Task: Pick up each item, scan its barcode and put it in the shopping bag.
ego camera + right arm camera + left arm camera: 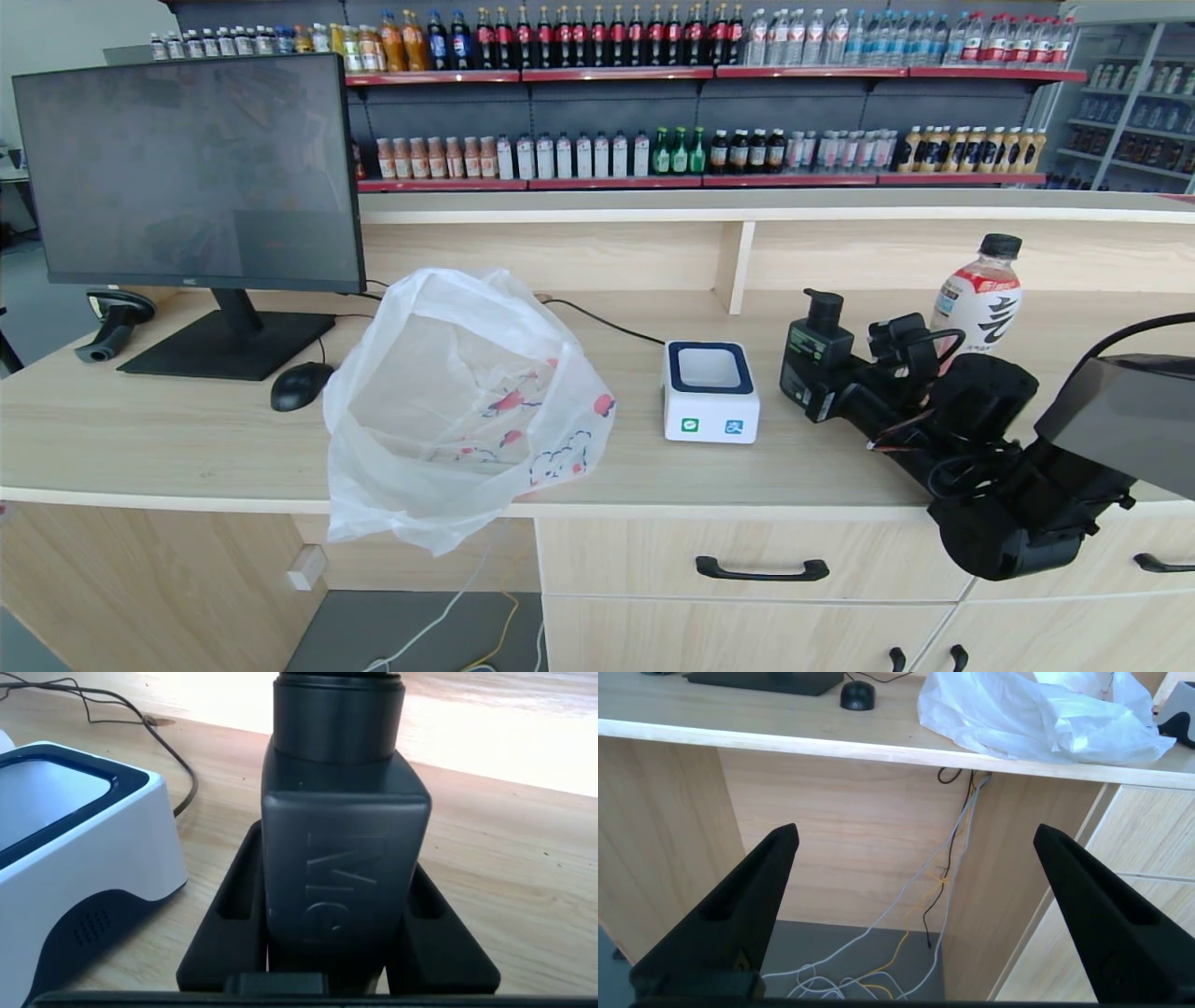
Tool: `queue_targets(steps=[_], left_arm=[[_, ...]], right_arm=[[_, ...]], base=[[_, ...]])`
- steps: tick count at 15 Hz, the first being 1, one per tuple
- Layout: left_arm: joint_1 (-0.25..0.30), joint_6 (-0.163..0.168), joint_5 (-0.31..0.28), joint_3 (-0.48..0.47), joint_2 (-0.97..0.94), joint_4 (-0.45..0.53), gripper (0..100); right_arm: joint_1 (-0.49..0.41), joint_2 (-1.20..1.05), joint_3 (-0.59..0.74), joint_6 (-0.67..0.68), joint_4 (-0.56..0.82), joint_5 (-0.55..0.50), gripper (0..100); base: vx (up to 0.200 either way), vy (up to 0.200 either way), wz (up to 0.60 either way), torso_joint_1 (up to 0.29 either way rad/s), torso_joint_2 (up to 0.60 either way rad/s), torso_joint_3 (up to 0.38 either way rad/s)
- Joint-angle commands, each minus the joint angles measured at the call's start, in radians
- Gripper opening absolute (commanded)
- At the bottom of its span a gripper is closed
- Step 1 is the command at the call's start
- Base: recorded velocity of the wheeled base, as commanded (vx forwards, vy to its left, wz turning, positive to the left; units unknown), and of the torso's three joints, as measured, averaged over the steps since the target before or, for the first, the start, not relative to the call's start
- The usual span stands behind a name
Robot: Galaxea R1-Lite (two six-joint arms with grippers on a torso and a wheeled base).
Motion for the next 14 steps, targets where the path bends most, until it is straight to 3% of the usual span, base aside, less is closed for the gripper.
queue_targets(steps=[1, 14], left_arm=[[0.000, -0.001, 0.000, 0.000, 0.000, 0.000, 100], [0.000, -0.001, 0.000, 0.000, 0.000, 0.000, 100]], right_arm=[[0.000, 0.009, 0.001, -0.001, 0.004, 0.000, 0], [-0.017, -0.093, 0.003, -0.007, 0.004, 0.000, 0]], base=[[0.000, 0.000, 0.00, 0.000, 0.00, 0.000], [0.000, 0.000, 0.00, 0.000, 0.00, 0.000]])
